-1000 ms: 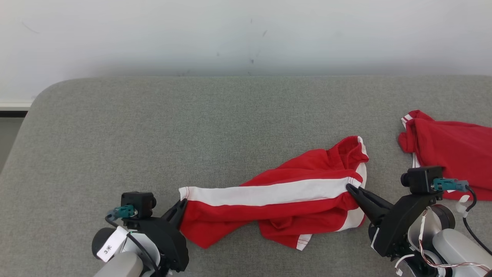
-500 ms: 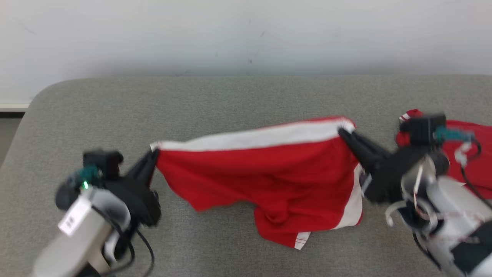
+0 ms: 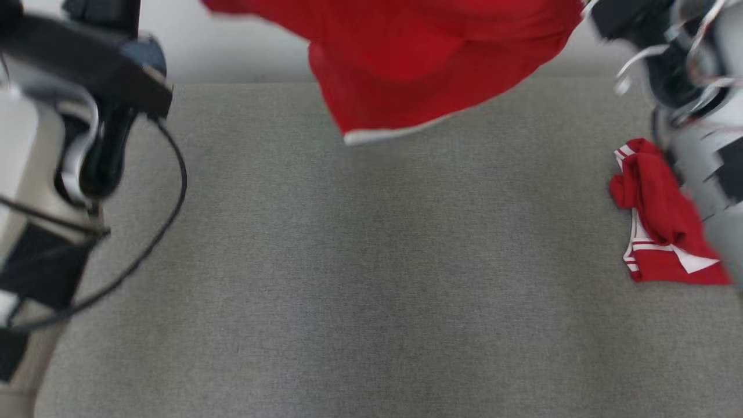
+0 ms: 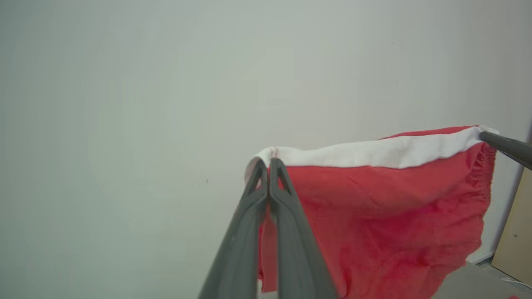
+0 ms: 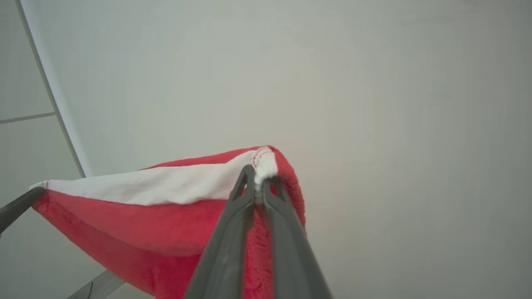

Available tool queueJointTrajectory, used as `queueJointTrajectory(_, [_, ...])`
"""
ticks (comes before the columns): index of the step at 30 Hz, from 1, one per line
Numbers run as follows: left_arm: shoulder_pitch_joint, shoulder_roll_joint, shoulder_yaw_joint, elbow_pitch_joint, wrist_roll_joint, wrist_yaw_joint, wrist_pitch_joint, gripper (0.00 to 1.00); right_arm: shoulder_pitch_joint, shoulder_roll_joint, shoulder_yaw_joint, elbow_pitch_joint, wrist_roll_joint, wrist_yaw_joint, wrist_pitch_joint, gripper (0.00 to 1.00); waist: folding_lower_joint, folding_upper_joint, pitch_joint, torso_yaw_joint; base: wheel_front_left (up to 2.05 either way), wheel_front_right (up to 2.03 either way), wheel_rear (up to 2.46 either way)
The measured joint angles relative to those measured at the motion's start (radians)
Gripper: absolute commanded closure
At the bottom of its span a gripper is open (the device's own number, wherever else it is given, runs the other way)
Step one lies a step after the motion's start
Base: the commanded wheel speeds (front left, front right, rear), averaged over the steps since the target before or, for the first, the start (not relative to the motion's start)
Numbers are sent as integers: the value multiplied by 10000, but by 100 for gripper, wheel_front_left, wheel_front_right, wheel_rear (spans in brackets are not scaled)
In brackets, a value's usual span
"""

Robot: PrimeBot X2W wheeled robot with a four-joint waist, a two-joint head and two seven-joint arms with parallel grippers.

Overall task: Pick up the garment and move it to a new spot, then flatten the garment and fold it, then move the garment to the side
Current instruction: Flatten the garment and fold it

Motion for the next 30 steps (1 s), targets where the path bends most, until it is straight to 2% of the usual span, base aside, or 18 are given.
queueJointTrajectory(3, [1556,222,-190,-274,-59,4,-320,100,1130,267,523,-52,196,336,-167,100,0,0,-127,67,0,0,0])
queueJointTrajectory(6, [3803,251,-627,-520,-178,44,-405,100,3157,341,886,-364,711,339,-247,100,0,0,-343,57,0,0,0])
queueJointTrajectory(8, [5065,234,-894,-570,-339,259,-431,100,4498,167,1085,-867,911,339,-253,100,0,0,-516,0,0,0,0])
queueJointTrajectory(10, [6033,90,-1200,-673,-548,295,-433,100,5731,-36,1152,-1358,1266,339,-330,100,-2,0,-681,-59,0,0,0])
queueJointTrajectory(14, [7109,-146,-1743,-717,-568,368,-431,100,7489,-453,1484,-1756,1499,336,-416,100,-3,-1,-886,-183,0,0,0])
queueJointTrajectory(19, [7755,-173,-1996,-698,-587,531,-416,100,8411,-669,1741,-1998,1605,337,-566,100,-4,-1,-895,-322,0,0,0])
queueJointTrajectory(26, [7842,-337,-2290,-466,-623,525,-81,100,8618,-1131,1808,-2194,1611,337,-788,100,-3,-1,-882,-279,0,0,0])
queueJointTrajectory(29, [7848,-311,-2422,-180,-562,665,157,100,8679,-1168,1822,-2263,1611,337,-874,100,-3,-1,-902,-217,0,0,0])
queueJointTrajectory(30, [7862,-268,-2422,-113,-562,723,201,90,8674,-1168,1831,-2303,1611,337,-892,100,-2,-1,-904,-205,0,0,0])
